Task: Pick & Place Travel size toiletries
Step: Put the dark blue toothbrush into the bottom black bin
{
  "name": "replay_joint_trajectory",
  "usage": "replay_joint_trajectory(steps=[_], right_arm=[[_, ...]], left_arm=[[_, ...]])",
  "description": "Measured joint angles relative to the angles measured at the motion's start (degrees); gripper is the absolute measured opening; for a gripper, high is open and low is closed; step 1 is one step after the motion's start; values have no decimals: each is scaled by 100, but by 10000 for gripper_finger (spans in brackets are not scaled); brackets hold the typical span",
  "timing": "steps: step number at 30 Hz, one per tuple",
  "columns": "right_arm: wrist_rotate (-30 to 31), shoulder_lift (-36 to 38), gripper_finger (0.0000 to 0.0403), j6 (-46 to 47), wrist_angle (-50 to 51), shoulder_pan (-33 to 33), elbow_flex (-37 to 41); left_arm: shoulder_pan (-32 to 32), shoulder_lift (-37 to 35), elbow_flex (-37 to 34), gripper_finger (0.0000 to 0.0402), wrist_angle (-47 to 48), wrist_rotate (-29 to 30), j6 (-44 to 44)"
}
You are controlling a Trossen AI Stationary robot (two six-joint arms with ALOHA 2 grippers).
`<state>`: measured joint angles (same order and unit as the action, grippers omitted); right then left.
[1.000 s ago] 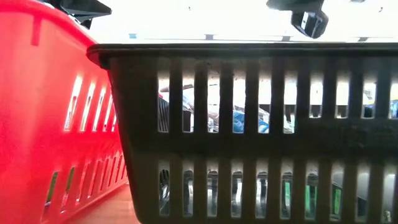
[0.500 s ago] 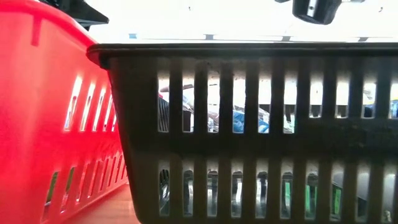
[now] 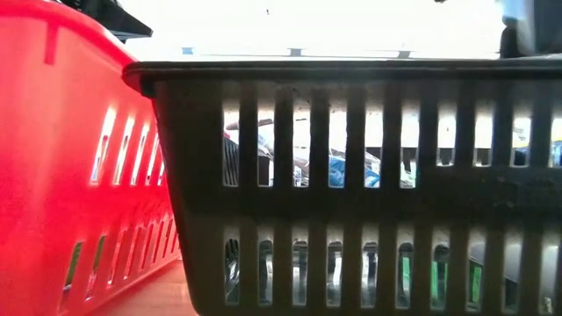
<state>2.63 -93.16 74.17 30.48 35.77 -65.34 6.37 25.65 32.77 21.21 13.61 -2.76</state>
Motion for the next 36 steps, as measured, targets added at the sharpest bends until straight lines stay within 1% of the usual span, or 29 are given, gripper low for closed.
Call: replay_joint_trajectory(steps=[7,14,20,23,27,32,36], right_arm=[[-341,-355,3,652,-9,178,0],[-659,-673,3,1021,-88,185,0],[-656,-735,3,994,-496,188,4],[-622,-735,3,817,-767,186,4],[-745,-735,3,688,-1106,168,3],[-740,-733,3,454,-1373,161,4],[-427,-722,3,150,-1484,124,4]], left_arm=[[0,0,0,0,0,-2,2],[0,0,0,0,19,-2,4],[0,-2,9,0,237,-4,6],[0,0,9,0,353,-4,7],[1,-2,9,0,306,-4,24],[0,-2,9,0,288,-4,39],[0,-1,9,0,295,-4,39]])
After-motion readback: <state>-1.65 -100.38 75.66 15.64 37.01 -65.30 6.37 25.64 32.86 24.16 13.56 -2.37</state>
